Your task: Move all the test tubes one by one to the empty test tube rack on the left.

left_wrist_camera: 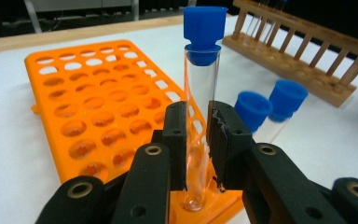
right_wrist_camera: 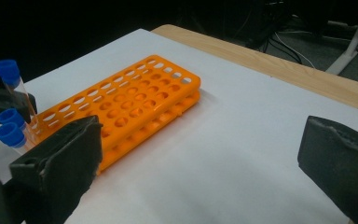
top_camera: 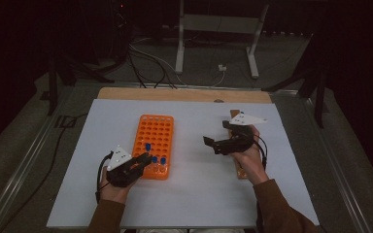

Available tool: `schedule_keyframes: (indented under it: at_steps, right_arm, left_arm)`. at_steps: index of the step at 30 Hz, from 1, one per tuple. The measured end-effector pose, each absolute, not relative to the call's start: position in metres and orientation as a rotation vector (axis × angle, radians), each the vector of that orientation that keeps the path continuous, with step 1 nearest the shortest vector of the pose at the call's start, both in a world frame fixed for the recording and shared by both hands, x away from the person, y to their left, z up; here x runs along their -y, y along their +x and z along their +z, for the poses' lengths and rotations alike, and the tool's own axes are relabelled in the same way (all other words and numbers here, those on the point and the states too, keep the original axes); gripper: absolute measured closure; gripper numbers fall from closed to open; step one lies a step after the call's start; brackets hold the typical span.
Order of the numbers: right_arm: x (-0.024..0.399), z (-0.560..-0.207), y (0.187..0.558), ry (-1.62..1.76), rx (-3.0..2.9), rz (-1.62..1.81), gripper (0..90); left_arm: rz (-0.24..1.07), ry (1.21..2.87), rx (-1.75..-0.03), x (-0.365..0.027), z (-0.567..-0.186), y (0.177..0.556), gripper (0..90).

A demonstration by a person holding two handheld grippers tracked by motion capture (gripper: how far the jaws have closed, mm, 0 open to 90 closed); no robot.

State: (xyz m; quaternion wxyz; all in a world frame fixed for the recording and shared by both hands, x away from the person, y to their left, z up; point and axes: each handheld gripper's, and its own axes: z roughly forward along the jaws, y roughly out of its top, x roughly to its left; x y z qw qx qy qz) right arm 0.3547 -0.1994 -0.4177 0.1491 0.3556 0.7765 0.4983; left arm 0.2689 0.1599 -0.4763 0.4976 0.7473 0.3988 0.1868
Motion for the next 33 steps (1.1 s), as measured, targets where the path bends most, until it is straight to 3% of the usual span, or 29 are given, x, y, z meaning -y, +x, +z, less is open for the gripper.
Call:
schedule_keyframes:
  at_steps: [33]
  right_arm:
    - [0.209, -0.431, 0.351, 1.041, -2.233, 1.444, 0.1]
  left_arm:
    - [0.503, 1.966, -0.957, -0.154, -0.488, 0.259, 78.2]
